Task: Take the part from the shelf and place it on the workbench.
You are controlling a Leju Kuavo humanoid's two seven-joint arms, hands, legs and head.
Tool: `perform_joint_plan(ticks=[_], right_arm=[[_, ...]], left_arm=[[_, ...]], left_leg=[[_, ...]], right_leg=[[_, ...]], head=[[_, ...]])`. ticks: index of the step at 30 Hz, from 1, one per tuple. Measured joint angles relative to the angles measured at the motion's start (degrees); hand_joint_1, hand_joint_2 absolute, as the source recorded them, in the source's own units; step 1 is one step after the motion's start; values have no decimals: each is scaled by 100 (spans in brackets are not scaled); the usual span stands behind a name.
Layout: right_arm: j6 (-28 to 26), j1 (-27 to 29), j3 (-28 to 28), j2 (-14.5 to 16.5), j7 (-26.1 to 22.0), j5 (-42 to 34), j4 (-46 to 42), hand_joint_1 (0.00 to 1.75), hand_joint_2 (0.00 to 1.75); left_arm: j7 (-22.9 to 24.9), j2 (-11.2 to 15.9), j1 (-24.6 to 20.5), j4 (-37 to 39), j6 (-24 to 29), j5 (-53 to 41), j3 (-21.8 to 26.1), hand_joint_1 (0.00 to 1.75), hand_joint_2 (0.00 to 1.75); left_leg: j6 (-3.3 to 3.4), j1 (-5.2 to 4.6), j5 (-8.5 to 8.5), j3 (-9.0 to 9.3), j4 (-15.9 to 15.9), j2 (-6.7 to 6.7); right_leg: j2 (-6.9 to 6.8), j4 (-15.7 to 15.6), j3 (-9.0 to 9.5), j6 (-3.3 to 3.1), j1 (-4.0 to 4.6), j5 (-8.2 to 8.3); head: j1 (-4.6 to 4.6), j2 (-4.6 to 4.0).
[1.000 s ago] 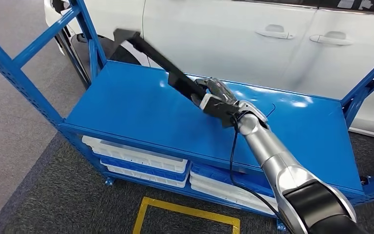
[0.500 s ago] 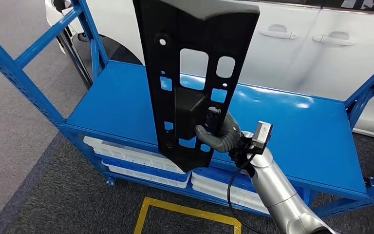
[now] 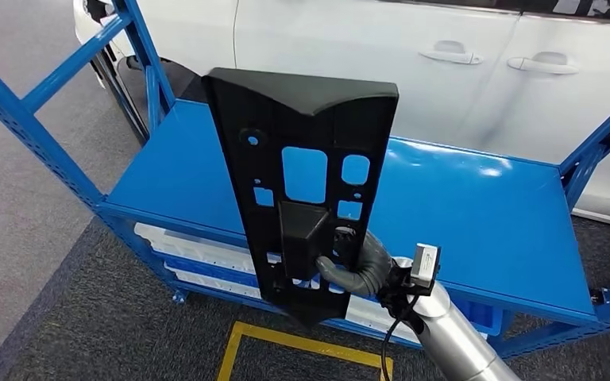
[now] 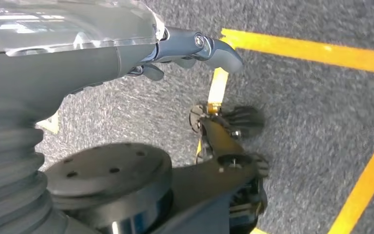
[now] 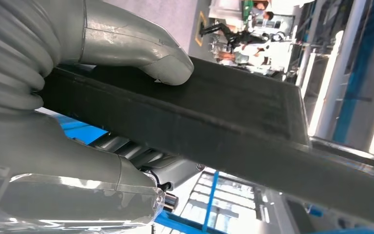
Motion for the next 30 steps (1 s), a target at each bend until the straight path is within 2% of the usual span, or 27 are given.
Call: perform_joint_plan(ticks=[2,3,4,5,7,8,9,10,12,13,14,16,17,18,19,20,22,23,24,25,26,27,28,29,30], right_arm=[[-78,114,7,-70,1,-4,-67,141,175],[-113,177,8,-109,-5,-1,-106,141,175],[-150,237,8,-148,-16,5,-145,141,175],[-186,300,7,-185,-29,10,-181,141,175],[-243,429,0,-232,-49,14,-236,141,175],[-263,486,-5,-247,-52,13,-250,141,175],[-279,531,-11,-257,-53,10,-260,141,175],[-297,563,-23,-263,-52,9,-270,141,175],[-336,604,-65,-270,-42,8,-304,141,175],[-361,626,-93,-270,-31,9,-332,141,175],[-384,646,-122,-270,-16,10,-363,141,175],[-421,683,-175,-269,32,13,-415,141,175],[-430,692,-201,-268,62,13,-434,141,175],[-440,699,-230,-266,97,14,-450,141,175],[-448,708,-260,-261,130,15,-468,141,175],[-456,719,-292,-253,154,14,-483,141,175],[-465,751,-353,-240,189,14,-509,141,175],[-474,770,-380,-237,198,20,-515,141,175],[-491,791,-404,-233,207,32,-522,141,175],[-511,814,-430,-227,215,57,-534,141,175],[-538,837,-456,-218,225,93,-552,141,175],[-565,860,-486,-209,235,135,-577,141,175],[-590,884,-519,-198,244,178,-609,141,175],[-611,908,-549,-188,251,212,-639,141,175],[-626,929,-575,-181,255,234,-665,141,175]], left_arm=[[27,0,1,0,-2,-11,13,0,175],[38,-2,-1,0,-2,-20,17,0,175],[48,-4,-4,0,-3,-30,19,0,175],[54,-7,-6,0,-4,-43,20,0,175],[68,-11,-2,0,-9,-68,20,0,175],[72,-13,3,0,-13,-76,20,0,175],[74,-14,7,0,-16,-80,20,0,175],[74,-14,9,0,-19,-82,20,0,175],[81,-14,11,0,-28,-85,20,0,175],[86,-14,14,0,-34,-86,20,0,175],[91,-14,18,0,-42,-88,20,0,175],[96,-21,30,0,-57,-91,20,0,175],[96,-25,37,0,-63,-92,20,0,175],[96,-28,45,0,-69,-95,20,0,175],[96,-30,54,0,-74,-97,20,0,175],[96,-30,61,0,-78,-101,20,0,175],[101,-31,69,0,-85,-119,19,0,175],[104,-31,69,0,-86,-130,17,0,175],[111,-31,68,0,-86,-143,16,0,175],[118,-31,68,0,-86,-152,15,0,175],[125,-31,65,0,-86,-158,13,0,175],[131,-31,57,0,-86,-164,9,0,175],[133,-31,45,0,-86,-173,3,0,175],[134,-30,34,0,-87,-181,-4,0,175],[134,-30,24,0,-87,-188,-13,0,175]], left_leg=[[62,10,55,-15,-34,3],[103,16,92,-26,-62,10],[144,23,133,-45,-91,20],[174,22,170,-75,-103,31],[203,4,237,-172,-98,38],[204,-5,273,-228,-90,41],[200,-12,311,-287,-81,43],[192,-16,348,-346,-69,43],[161,-23,420,-456,-29,38],[136,-26,456,-489,-15,35],[109,-27,491,-504,-4,32],[41,-18,581,-507,-30,28],[8,-13,608,-521,-37,24],[-24,-8,549,-561,-9,22],[-52,-2,376,-624,115,19],[-75,9,99,-713,362,19],[-120,30,-484,-892,1126,20],[-137,36,-615,-927,1468,20],[-147,38,-607,-887,1661,20],[-149,39,-491,-747,1642,20],[-141,39,-346,-491,1393,20],[-121,38,-278,-152,980,16],[-92,27,-298,197,491,12],[-54,13,-347,452,120,8],[-17,-5,-413,601,-120,4]], right_leg=[[-2,6,-7,66,-13,1],[-4,74,-34,96,-19,-84],[-5,240,-96,121,-24,-249],[-7,531,-200,139,-35,-490],[-10,1295,-448,168,-46,-967],[-11,1553,-500,177,-54,-1077],[-11,1607,-451,181,-62,-1070],[-12,1417,-279,179,-70,-955],[-15,599,285,161,-75,-717],[-12,257,509,142,-60,-634],[-9,33,646,122,-44,-607],[1,-38,652,61,-4,-542],[-4,-63,622,22,-12,-498],[-8,-76,569,-26,-20,-435],[-15,-96,503,-71,-36,-359],[-19,-107,424,-104,-46,-282],[-21,-103,249,-133,-35,-144],[-23,-99,163,-132,-29,-77],[-25,-93,76,-124,-26,-13],[-27,-86,-12,-115,-25,48],[-25,-75,-97,-100,-26,108],[-23,-61,-170,-82,-27,163],[-19,-46,-227,-56,-24,215],[-20,-46,-250,-24,-24,265],[-20,-52,-253,11,-26,310]], head=[[1,0],[1,0],[1,0],[1,0],[1,0],[1,0],[1,0],[1,0],[1,0],[0,0],[0,0],[0,0],[1,0],[1,0],[1,0],[1,0],[1,0],[1,0],[1,0],[1,0],[1,0],[1,0],[1,0],[1,0],[1,0]])
